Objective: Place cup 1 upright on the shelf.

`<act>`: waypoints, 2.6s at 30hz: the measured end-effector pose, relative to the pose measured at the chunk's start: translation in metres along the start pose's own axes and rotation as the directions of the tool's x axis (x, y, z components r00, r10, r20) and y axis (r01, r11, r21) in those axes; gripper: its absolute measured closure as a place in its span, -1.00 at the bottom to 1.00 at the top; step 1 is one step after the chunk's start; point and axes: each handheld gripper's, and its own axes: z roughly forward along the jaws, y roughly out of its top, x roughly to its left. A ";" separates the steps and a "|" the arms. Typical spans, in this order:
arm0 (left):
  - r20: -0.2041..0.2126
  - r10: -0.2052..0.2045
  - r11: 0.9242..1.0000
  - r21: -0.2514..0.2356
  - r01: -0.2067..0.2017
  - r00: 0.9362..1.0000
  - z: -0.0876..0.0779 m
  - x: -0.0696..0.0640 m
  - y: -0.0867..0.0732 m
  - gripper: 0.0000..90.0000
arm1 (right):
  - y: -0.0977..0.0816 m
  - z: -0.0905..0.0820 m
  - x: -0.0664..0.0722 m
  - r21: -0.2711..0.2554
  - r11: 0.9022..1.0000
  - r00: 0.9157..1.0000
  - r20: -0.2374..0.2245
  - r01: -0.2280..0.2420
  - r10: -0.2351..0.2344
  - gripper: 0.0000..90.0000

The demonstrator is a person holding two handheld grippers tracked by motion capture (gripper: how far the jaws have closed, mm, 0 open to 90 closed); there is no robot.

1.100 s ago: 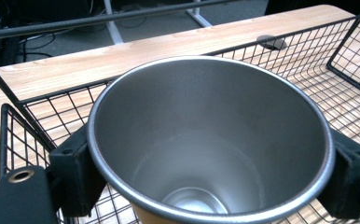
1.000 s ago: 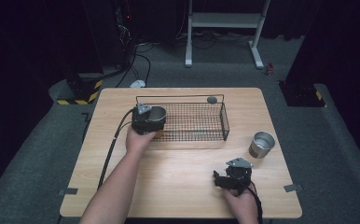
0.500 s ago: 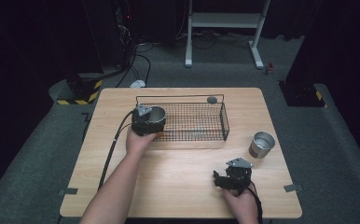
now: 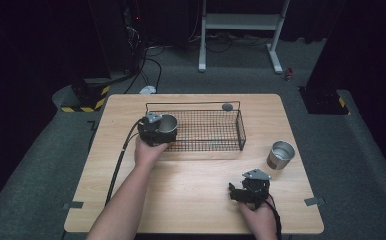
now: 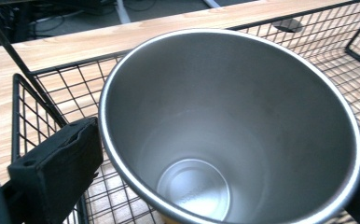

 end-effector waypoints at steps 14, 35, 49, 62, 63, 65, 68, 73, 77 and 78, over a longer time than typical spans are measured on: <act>-0.006 0.007 1.000 -0.027 -0.007 1.000 -0.005 -0.002 0.005 -1.00 | 0.000 0.000 0.000 0.002 1.000 1.000 -0.001 -0.002 0.002 -0.78; -0.008 0.003 0.999 -0.046 -0.003 1.000 -0.020 -0.001 0.010 -1.00 | 0.000 0.000 0.000 0.001 1.000 1.000 -0.001 -0.002 0.002 -0.78; -0.027 0.002 0.999 -0.049 -0.003 1.000 -0.032 -0.001 0.006 -1.00 | 0.000 0.000 0.000 0.002 1.000 1.000 -0.001 -0.002 0.002 -0.78; -0.017 0.003 0.999 -0.033 -0.004 1.000 -0.045 0.003 -0.003 -1.00 | 0.000 0.000 0.000 0.002 1.000 1.000 0.000 -0.002 0.002 -0.78; -0.015 0.000 0.999 -0.034 -0.001 1.000 -0.047 0.004 -0.005 -1.00 | 0.000 0.000 0.000 0.000 1.000 1.000 0.000 -0.001 0.001 -0.78; -0.014 -0.002 0.999 -0.036 0.002 1.000 -0.051 0.003 -0.009 -1.00 | 0.000 0.000 0.000 0.002 1.000 1.000 0.000 -0.002 0.002 -0.78; -0.008 -0.004 0.999 -0.039 0.003 1.000 -0.055 0.002 -0.013 -1.00 | 0.000 0.000 0.000 0.000 1.000 1.000 0.000 0.000 0.000 -0.78; 0.008 -0.003 0.999 -0.047 0.003 1.000 -0.069 0.000 -0.022 -1.00 | 0.000 0.000 0.000 0.001 1.000 1.000 -0.001 -0.002 0.002 -0.78; 0.008 0.003 0.999 -0.045 -0.003 1.000 -0.074 -0.001 -0.027 -0.99 | 0.000 0.000 0.000 0.001 1.000 1.000 0.000 -0.002 0.002 -0.78; 0.012 0.004 0.999 -0.040 -0.003 1.000 -0.076 0.000 -0.028 -0.99 | 0.000 0.000 0.000 0.001 1.000 1.000 0.000 -0.002 0.002 -0.78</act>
